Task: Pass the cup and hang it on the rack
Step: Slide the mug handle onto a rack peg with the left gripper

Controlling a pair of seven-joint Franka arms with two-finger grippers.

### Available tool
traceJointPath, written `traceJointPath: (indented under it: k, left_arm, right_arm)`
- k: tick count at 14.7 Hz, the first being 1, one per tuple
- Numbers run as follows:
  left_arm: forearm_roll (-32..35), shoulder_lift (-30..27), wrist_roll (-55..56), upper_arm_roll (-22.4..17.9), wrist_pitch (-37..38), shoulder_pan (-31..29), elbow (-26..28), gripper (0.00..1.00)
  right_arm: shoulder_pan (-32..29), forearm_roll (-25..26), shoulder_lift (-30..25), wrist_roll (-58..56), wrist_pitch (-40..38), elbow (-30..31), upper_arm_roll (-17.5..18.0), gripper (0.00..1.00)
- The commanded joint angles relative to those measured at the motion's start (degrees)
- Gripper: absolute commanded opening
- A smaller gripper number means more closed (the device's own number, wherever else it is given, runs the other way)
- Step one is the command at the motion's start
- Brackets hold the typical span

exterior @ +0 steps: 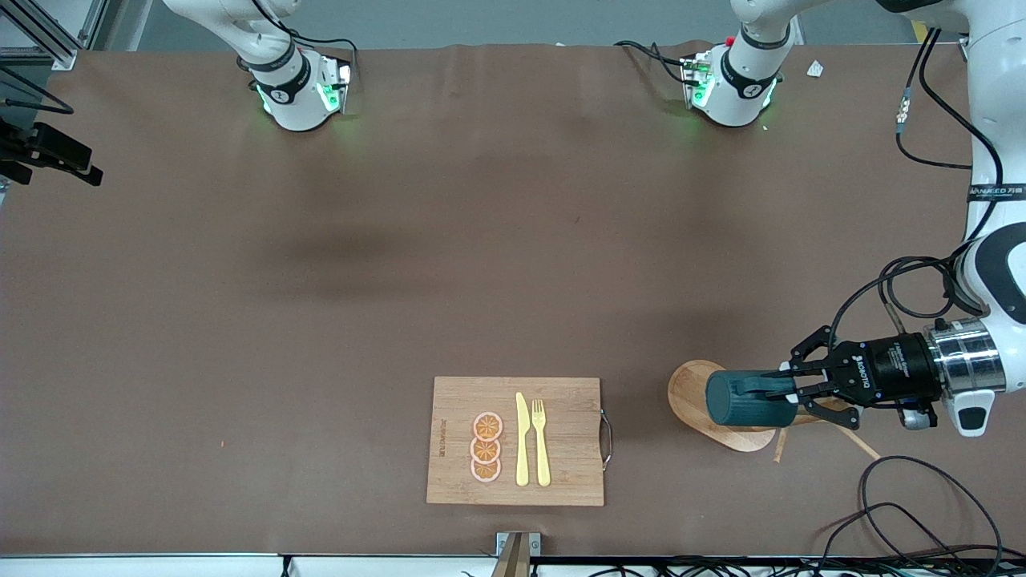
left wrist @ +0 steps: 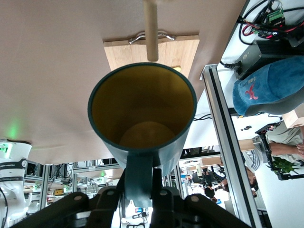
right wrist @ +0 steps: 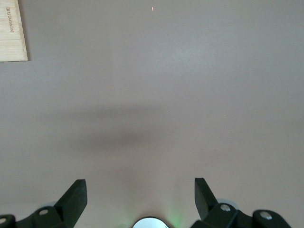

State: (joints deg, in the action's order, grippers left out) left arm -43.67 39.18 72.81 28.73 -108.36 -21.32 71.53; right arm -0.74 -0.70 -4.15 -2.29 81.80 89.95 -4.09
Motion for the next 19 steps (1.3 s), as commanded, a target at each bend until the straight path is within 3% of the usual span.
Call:
traceJointPath:
  k: [1,19]
  left_arm:
    - [-1.4,0.8,-0.7,0.2,-0.9,-0.2,-0.3,0.00]
    - [-1.6,3.9,-3.8,0.0,-0.9,-4.3,-0.2,0.01]
  right_arm:
    - [0.1,-0.1,-0.9,0.4,-0.2,0.8,0.1,1.00]
    - [0.6,1.7,-0.8,-2.3,0.4,1.0,0.1,1.00]
